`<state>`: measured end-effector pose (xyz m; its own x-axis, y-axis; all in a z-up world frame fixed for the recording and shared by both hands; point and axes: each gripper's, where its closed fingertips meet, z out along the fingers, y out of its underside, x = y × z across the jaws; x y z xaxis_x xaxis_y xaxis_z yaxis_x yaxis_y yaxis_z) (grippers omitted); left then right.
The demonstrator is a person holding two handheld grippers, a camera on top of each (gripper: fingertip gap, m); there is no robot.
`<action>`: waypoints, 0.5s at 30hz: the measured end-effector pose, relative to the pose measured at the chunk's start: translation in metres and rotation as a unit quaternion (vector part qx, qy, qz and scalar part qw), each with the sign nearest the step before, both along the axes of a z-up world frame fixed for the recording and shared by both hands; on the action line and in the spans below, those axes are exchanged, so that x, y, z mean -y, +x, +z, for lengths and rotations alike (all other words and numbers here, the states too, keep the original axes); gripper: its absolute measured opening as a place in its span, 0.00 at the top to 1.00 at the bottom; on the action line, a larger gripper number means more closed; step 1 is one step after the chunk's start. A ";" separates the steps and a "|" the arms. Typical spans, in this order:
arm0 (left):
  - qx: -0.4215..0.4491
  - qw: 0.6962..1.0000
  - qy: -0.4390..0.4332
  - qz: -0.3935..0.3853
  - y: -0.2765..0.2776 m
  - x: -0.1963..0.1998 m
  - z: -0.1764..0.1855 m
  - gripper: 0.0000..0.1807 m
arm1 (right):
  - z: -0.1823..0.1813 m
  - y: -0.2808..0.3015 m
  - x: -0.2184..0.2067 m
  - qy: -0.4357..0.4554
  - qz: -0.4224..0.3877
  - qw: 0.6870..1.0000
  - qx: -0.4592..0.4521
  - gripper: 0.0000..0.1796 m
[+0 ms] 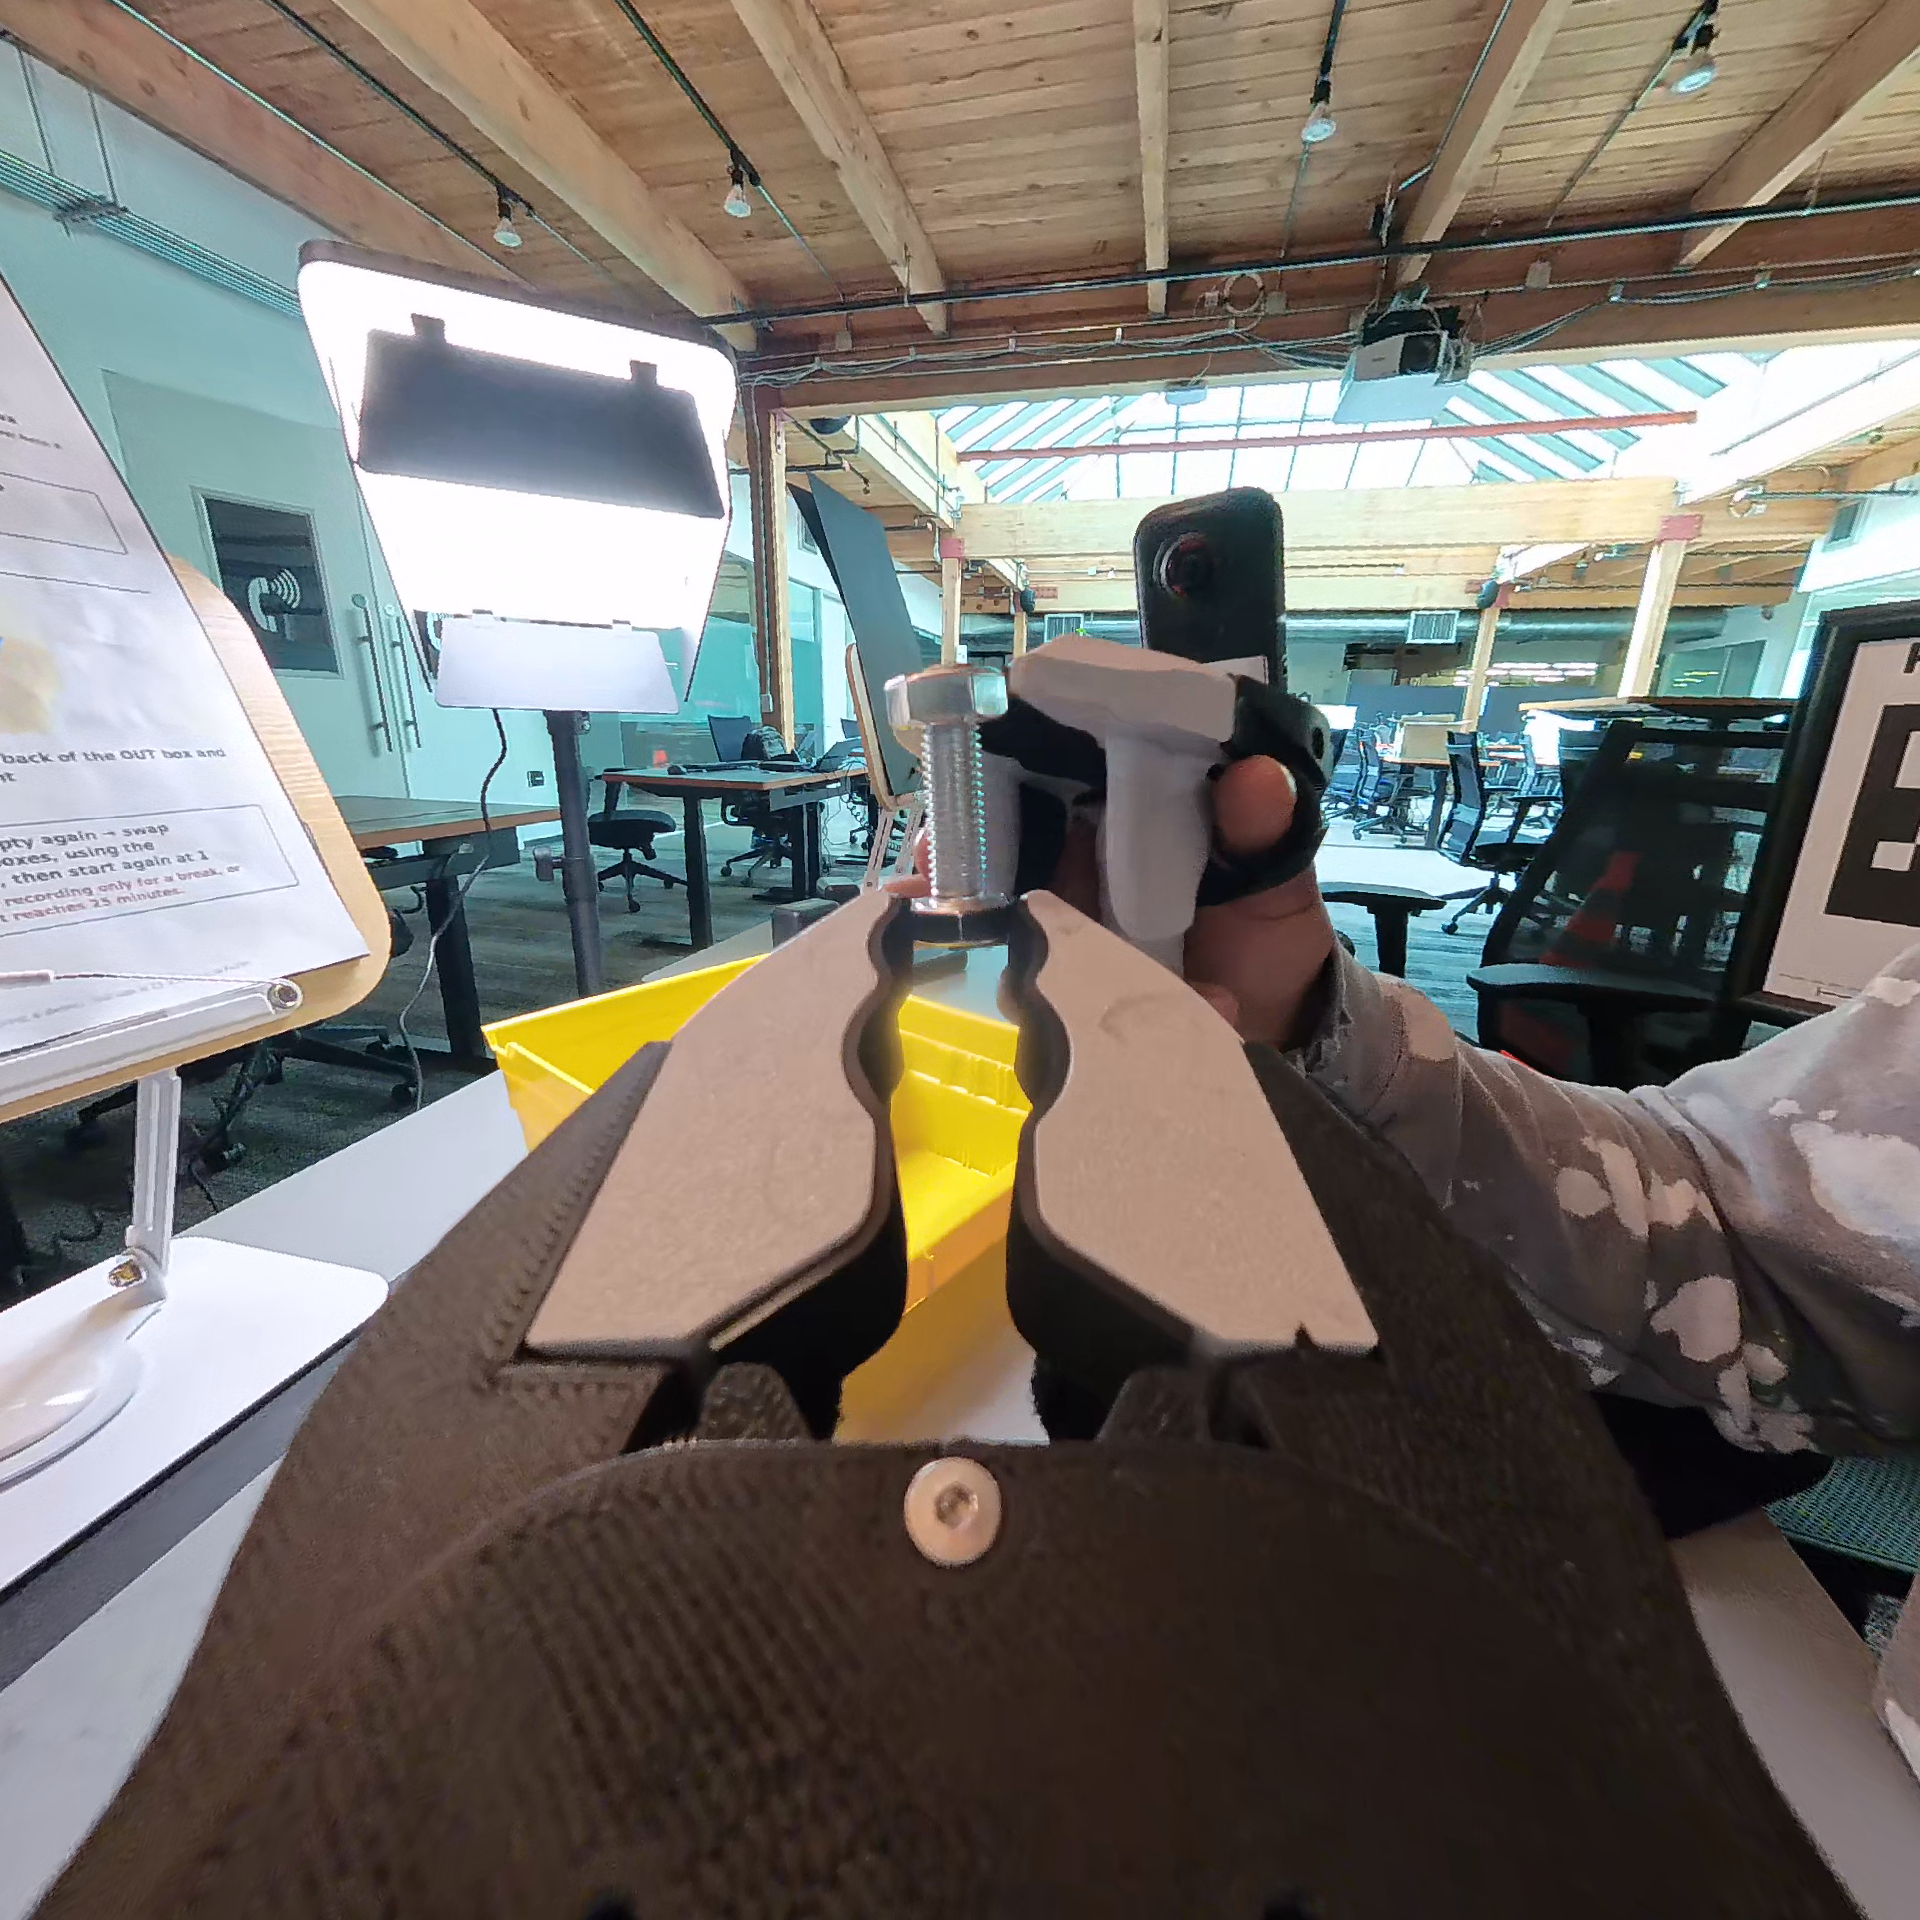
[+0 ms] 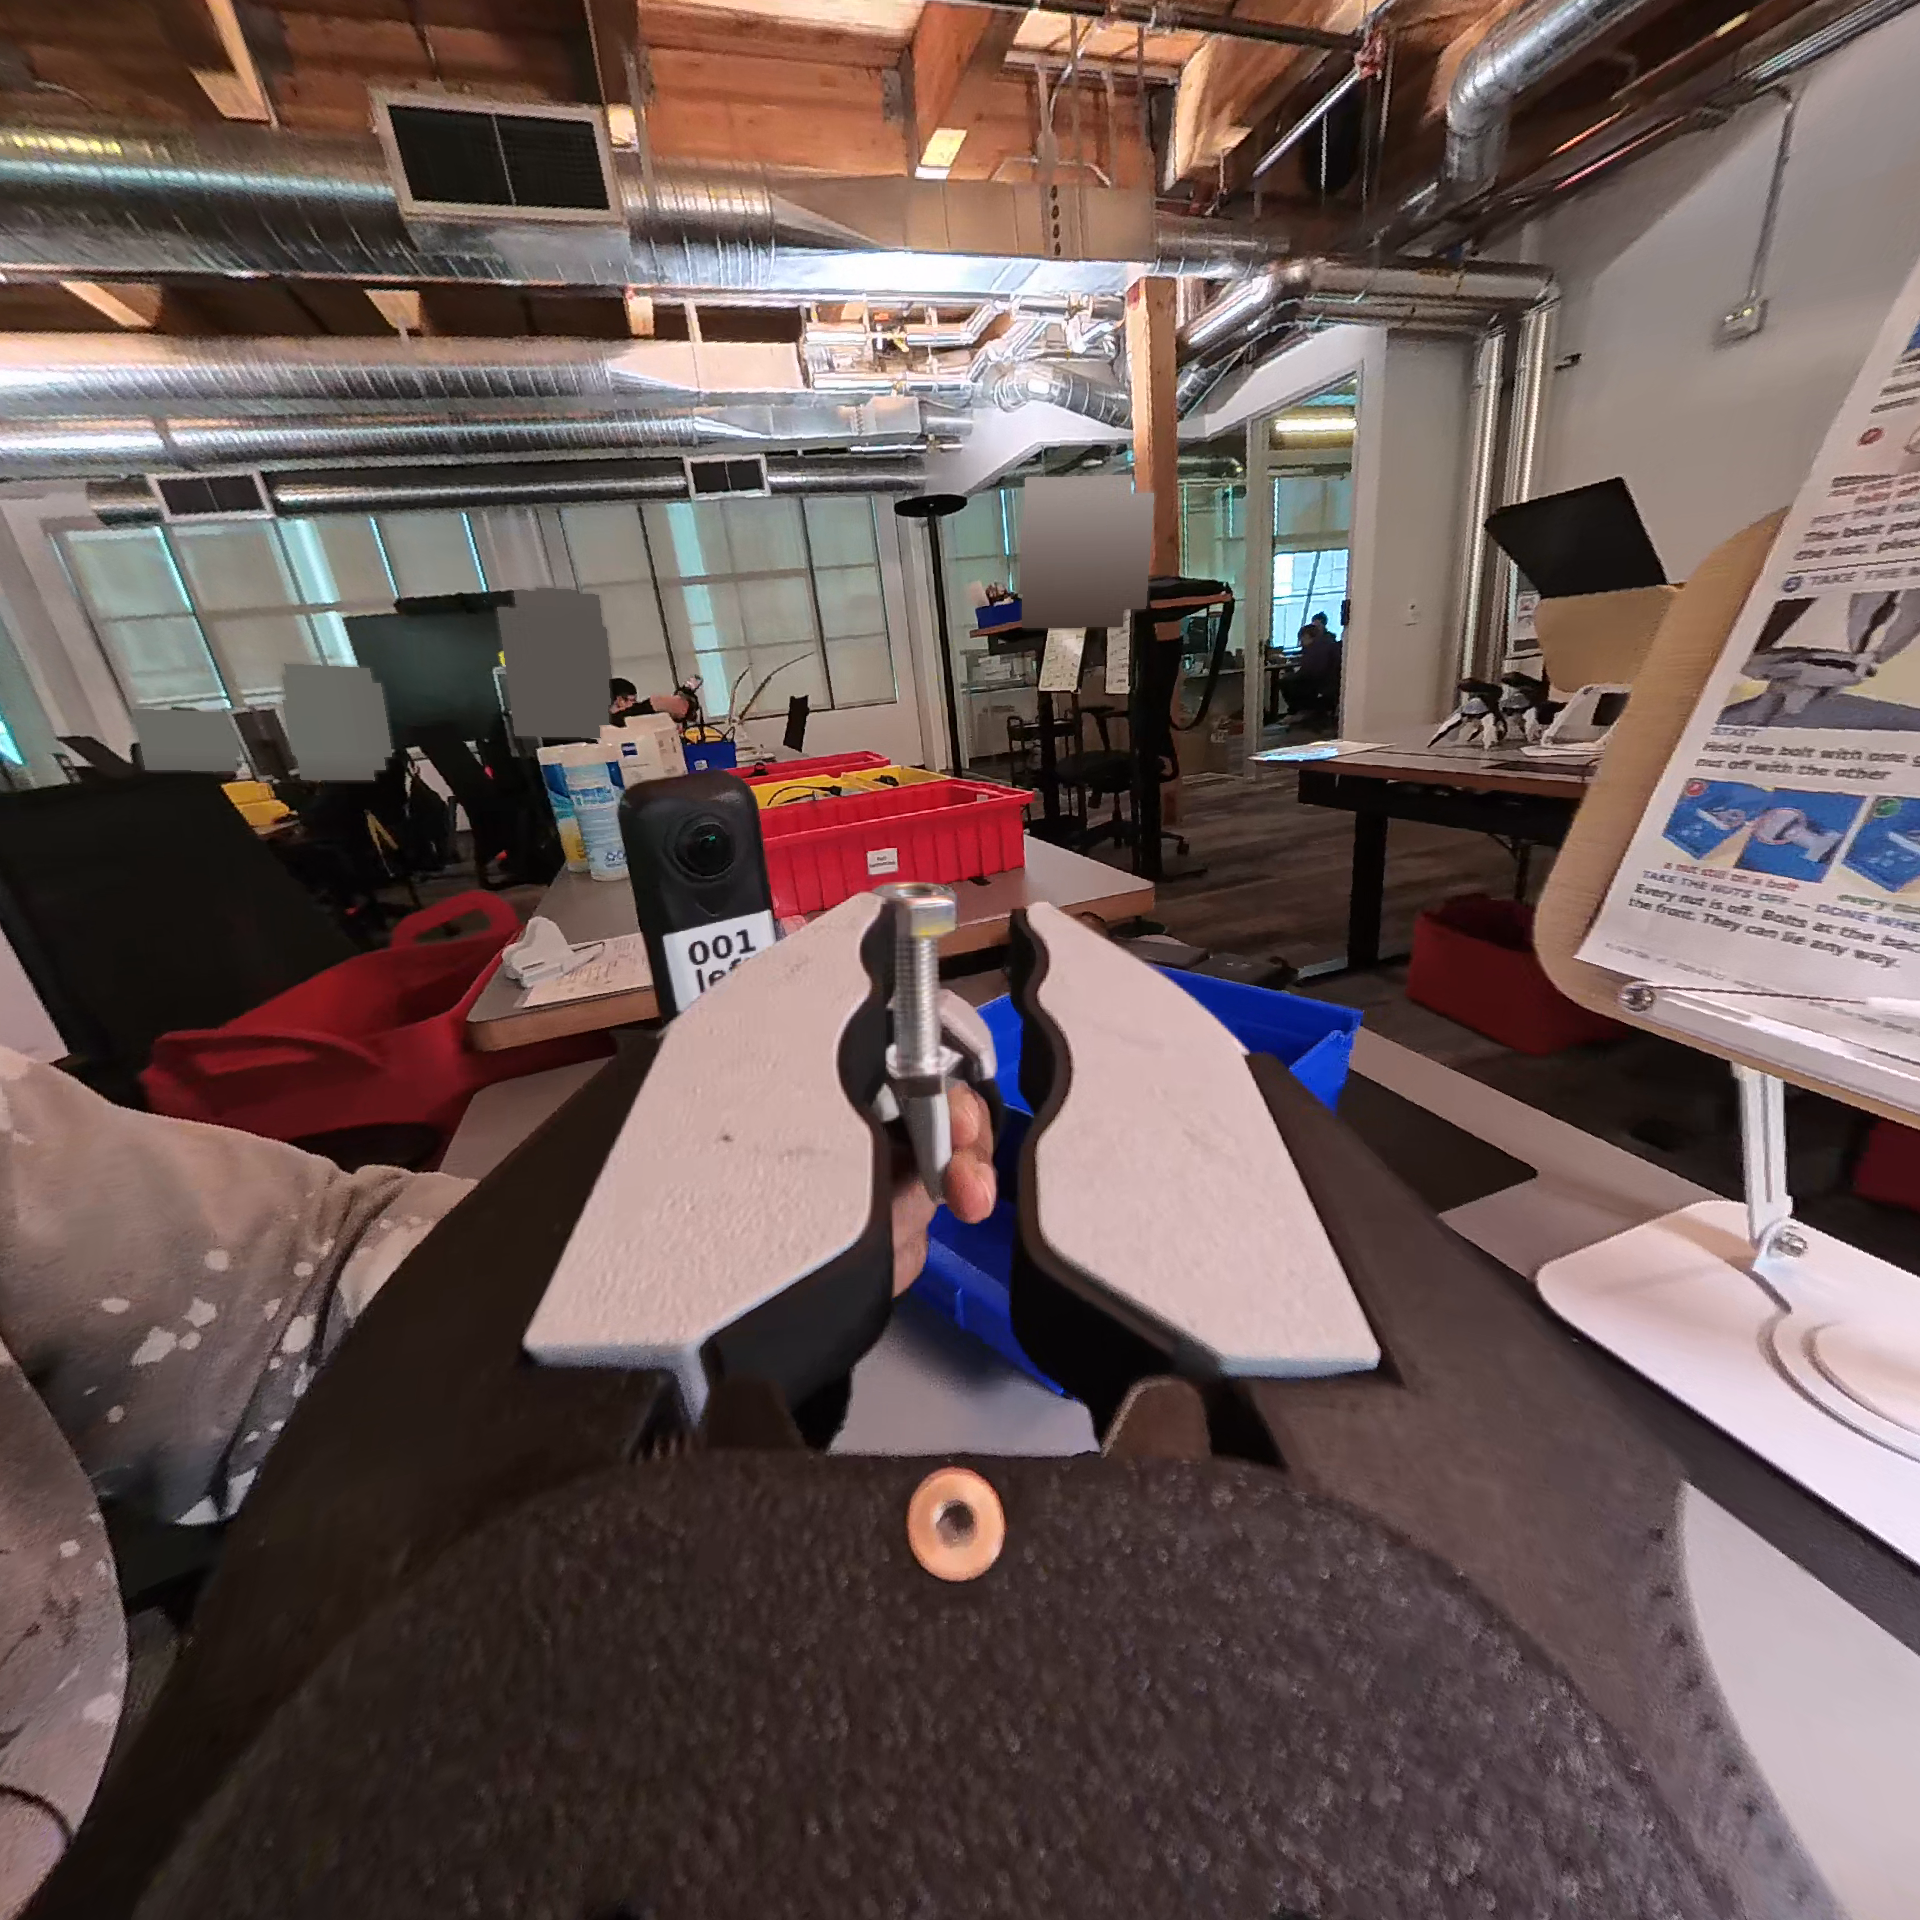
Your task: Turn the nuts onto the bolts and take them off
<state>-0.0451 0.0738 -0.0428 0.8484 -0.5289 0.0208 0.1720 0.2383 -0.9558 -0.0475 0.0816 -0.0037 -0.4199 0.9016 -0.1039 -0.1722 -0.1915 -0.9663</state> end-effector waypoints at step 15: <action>-0.018 1.000 -0.008 -0.007 0.008 -0.003 -0.007 0.90 | -0.014 -0.007 0.017 0.019 0.039 0.999 0.016 0.81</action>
<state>-0.0372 0.0764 -0.0499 0.8412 -0.5408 -0.0010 0.1402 0.2199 -0.9654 -0.0548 0.0648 -0.0179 -0.4861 0.8698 -0.0846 -0.1275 -0.1664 -0.9778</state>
